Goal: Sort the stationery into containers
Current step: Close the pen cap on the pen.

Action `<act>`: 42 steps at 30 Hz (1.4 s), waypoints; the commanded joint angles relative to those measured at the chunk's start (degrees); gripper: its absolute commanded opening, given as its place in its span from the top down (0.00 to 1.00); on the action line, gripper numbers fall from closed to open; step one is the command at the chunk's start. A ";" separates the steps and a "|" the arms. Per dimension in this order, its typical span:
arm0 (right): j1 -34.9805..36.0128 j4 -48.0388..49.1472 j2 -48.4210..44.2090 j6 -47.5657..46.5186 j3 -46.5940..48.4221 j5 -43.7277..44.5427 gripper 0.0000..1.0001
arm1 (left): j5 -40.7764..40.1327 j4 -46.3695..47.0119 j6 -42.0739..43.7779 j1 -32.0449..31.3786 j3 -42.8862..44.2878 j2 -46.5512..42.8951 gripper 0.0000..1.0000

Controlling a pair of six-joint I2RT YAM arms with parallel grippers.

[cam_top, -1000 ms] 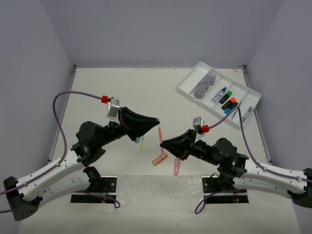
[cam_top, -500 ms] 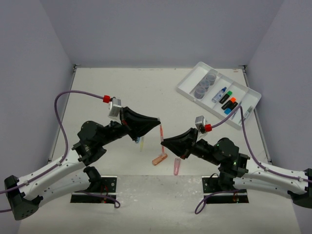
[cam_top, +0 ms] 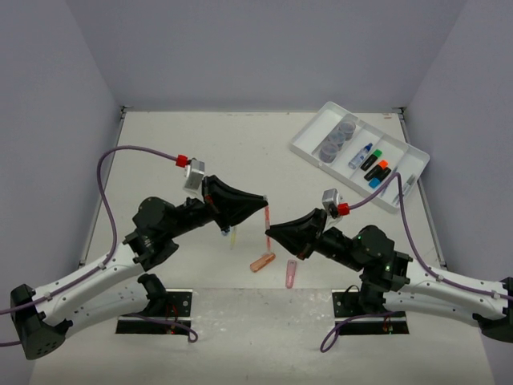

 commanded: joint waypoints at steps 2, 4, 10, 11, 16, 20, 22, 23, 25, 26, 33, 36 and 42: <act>0.38 1.02 -1.06 -3.44 4.23 2.80 1.00 | 1.43 -3.48 -1.77 0.18 1.68 1.74 1.00; 0.47 -0.10 -1.26 -4.37 4.90 2.90 1.00 | 1.48 -6.00 -0.87 0.18 2.54 2.37 1.00; 0.42 -3.88 -3.11 -6.99 6.43 4.72 1.00 | 0.87 -14.79 2.39 0.18 6.08 4.58 1.00; 0.41 -4.12 -3.38 -7.29 6.53 4.83 1.00 | 0.79 -15.64 2.84 0.18 6.51 4.78 1.00; 0.38 -5.26 -3.49 -8.33 7.52 4.04 1.00 | 1.01 -17.03 3.42 0.18 7.67 4.92 0.97; 0.38 -5.27 -1.85 -7.82 6.90 2.75 1.00 | -1.67 -17.65 3.51 0.18 8.47 4.78 0.72; 0.47 -4.82 -1.42 -7.41 6.43 2.54 1.00 | -1.70 -17.38 3.55 0.18 8.72 4.88 0.69; 0.47 -4.64 -1.25 -7.27 6.35 2.36 1.00 | -1.49 -17.03 3.48 0.18 8.73 4.92 0.69; 0.39 -4.40 -0.93 -7.09 6.38 2.12 1.00 | -1.04 -16.34 3.35 0.17 8.73 5.02 0.68; 0.46 -4.46 -0.83 -7.01 6.40 2.21 1.00 | -0.61 -15.86 3.42 0.09 8.73 5.11 0.68; 0.43 -4.12 0.13 -7.02 7.35 3.50 1.00 | 4.37 -12.56 2.79 0.18 7.05 5.73 0.79; 0.38 -4.13 0.81 -6.67 7.88 5.00 1.00 | 5.15 -11.67 2.37 0.09 6.44 5.88 1.00; 0.47 -4.90 3.38 -5.21 8.83 5.46 0.92 | 5.65 -10.26 2.87 0.18 6.07 5.11 1.00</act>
